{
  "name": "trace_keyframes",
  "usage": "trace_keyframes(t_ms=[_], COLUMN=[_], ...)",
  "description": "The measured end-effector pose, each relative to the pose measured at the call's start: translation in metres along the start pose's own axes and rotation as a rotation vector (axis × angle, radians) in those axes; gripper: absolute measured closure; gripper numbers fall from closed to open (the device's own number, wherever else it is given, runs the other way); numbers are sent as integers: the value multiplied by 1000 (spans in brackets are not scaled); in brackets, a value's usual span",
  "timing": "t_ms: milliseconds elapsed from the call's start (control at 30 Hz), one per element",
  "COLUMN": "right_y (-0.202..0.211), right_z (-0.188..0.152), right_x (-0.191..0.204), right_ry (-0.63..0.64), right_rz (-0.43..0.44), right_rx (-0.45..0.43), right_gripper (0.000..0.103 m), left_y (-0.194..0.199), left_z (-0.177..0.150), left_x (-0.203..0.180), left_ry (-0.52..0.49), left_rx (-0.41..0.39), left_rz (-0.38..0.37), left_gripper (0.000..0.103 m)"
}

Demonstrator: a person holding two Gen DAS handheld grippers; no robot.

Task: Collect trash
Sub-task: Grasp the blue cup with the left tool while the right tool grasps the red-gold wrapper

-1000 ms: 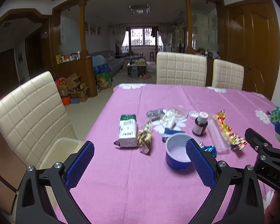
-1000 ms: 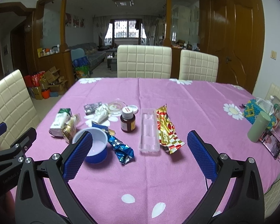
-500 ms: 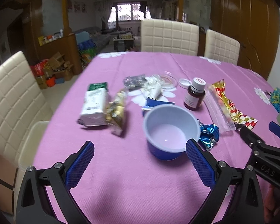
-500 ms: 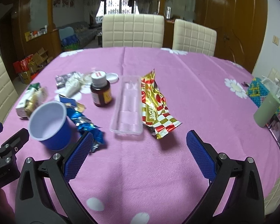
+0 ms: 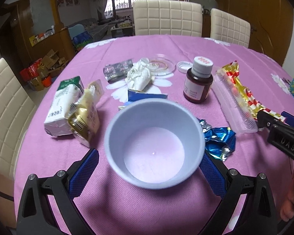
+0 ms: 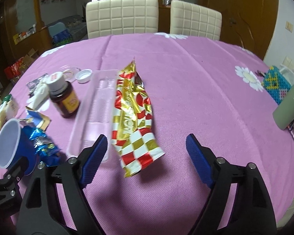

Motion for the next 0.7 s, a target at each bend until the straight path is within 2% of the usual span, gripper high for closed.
trace_keyframes(t_ms=[133,233,267,333,367,400,533,700], right_y=[-11,-19,-22,-21,-19,-16,-2,17], right_z=[-1,-3,-4,-4,-4,-5,-4,-2], right_x=[1,0,-1,-2,-1,-2,-2,0], right_ry=[7,0,-9,-20,-22,-24,-33,-37], right_rz=[0,26,39,63,63,61,26,8], right_rx=[22,49,61,58,50,37,-26,-80], right_gripper=[37,59,71,82,85,87,90,90], left_y=[-10,-11,-10,-9,-9,-8,-2,20], left_z=[1,1,2,2,2,2,1,1], left_x=[3,3,2,1,0,0,2,-5], left_ry=[9,10,9,7,7,9,28,-7], left_rx=[22,18,12,2,-2,-6,-20,-101], left_rz=[1,-6,-8,-19,-25,-34,-68,-66], left_gripper=[7,7,7,9,14,30,31,31])
Point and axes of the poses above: each gripper's, at about its wrist camera, not at the fingertips, and y roughly against the way its jaws point, x to its left, z to its top, the point moved 1 cm from there along -y, roughly the way its jaws point, and after that the axes turned 13 degrees about -z, right-handed, at the moved point
